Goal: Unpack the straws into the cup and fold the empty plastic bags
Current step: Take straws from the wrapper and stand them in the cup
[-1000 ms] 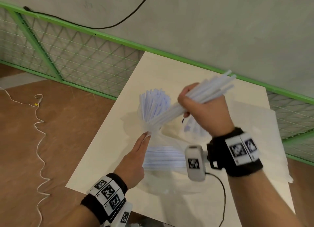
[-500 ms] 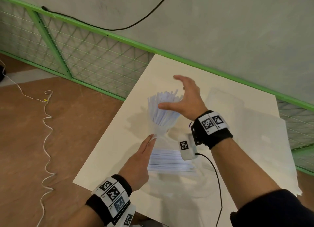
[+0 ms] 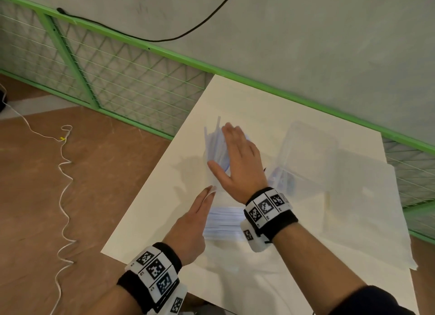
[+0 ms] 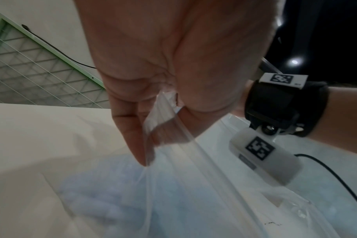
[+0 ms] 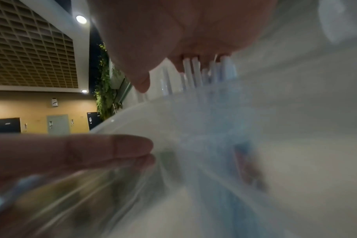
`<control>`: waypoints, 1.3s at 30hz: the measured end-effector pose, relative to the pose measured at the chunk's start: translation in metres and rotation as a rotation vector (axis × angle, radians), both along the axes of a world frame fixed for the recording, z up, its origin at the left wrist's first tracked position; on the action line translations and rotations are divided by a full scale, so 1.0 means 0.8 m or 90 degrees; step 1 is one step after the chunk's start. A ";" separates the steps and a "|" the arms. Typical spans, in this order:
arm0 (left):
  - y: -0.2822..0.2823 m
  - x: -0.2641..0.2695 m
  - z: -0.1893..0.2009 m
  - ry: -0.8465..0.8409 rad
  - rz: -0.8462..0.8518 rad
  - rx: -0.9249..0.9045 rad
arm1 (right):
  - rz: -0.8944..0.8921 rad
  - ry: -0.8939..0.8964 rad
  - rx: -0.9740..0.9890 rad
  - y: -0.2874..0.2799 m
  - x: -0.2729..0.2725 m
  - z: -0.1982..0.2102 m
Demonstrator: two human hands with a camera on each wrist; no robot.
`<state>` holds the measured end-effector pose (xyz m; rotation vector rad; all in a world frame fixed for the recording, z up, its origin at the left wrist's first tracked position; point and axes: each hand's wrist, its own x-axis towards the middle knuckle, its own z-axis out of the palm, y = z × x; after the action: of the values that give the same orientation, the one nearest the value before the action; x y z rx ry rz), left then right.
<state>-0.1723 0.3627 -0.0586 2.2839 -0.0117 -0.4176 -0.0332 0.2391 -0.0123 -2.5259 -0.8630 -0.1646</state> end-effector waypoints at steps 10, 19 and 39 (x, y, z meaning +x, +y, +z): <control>0.001 -0.002 0.005 -0.006 0.010 -0.010 | 0.006 -0.146 -0.085 0.032 0.021 0.005; 0.000 0.003 0.001 -0.009 -0.003 -0.010 | 0.021 -0.060 -0.156 0.026 0.024 0.012; -0.023 0.008 -0.008 -0.017 -0.029 -0.037 | -0.022 0.138 -0.374 -0.080 -0.139 -0.140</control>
<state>-0.1658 0.3443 -0.0650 2.2349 -0.0893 -0.4045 -0.1447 0.1755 -0.1241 -3.0181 -0.8722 0.4059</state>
